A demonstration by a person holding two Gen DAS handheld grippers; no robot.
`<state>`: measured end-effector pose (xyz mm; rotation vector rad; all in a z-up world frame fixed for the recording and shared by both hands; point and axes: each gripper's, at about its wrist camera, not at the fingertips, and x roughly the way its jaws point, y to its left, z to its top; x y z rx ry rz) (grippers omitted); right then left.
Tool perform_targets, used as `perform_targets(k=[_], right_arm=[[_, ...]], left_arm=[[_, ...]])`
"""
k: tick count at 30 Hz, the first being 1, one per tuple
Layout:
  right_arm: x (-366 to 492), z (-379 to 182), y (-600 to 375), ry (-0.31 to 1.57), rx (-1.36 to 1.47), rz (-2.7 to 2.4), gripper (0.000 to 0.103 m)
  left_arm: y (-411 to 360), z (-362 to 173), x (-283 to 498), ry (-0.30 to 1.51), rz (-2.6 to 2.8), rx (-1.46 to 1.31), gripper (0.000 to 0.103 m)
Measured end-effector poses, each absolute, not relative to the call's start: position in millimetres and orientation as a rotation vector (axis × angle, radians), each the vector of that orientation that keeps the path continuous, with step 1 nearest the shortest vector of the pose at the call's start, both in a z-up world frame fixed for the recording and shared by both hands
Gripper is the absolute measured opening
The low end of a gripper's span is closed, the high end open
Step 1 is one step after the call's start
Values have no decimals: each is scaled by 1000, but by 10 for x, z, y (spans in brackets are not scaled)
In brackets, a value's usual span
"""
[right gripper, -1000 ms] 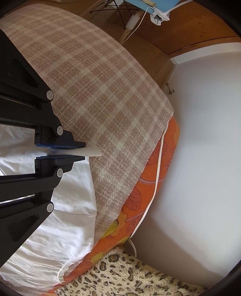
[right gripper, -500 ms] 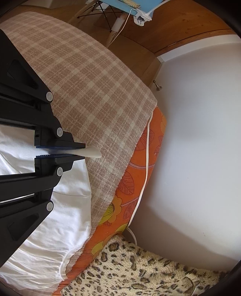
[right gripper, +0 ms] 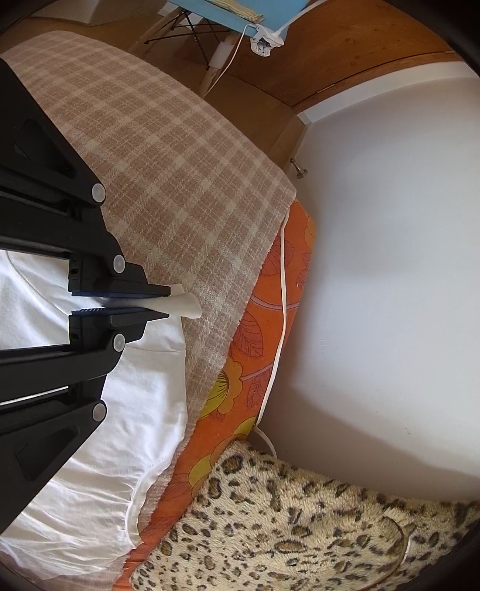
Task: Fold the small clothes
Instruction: 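Lift and fold the gripped shirt side lengthwise over the shirt's middle with both tools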
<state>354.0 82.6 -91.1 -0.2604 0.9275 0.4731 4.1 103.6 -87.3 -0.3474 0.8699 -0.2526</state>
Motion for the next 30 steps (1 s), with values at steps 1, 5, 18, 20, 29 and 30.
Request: perform_targets(k=[1, 5, 18, 20, 29, 30], right_arm=[[3541, -876, 740, 922, -249, 465, 1], [3540, -763, 368, 899, -202, 428, 1], [3521, -848, -656, 897, -168, 250, 1], [3515, -904, -757, 908, -163, 226, 1], [3499, -1109, -964, 963, -162, 173, 1], [3499, -1116, -970, 962, -168, 169, 1]], left_arm=[[1003, -864, 44, 869, -265, -345, 2], [843, -828, 66, 866, -311, -323, 2], [201, -882, 121, 909, -442, -208, 2], [117, -888, 130, 913, -457, -182, 2], [-26, -889, 145, 923, -499, -126, 2], [-27, -887, 143, 925, -501, -124, 2]])
